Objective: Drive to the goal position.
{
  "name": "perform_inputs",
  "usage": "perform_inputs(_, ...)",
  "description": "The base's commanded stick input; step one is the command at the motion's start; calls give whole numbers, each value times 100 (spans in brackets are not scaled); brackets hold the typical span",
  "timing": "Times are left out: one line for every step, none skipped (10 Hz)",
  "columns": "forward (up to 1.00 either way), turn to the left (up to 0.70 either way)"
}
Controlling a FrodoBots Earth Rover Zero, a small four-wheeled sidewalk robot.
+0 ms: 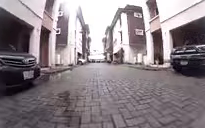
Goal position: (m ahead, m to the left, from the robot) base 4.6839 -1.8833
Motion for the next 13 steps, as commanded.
perform_inputs(85,0)
perform_inputs(85,0)
perform_inputs(85,0)
perform_inputs(85,0)
perform_inputs(85,0)
perform_inputs(85,0)
perform_inputs(85,0)
perform_inputs(85,0)
perform_inputs(85,0)
perform_inputs(85,0)
perform_inputs(85,0)
perform_inputs(85,0)
perform_inputs(85,0)
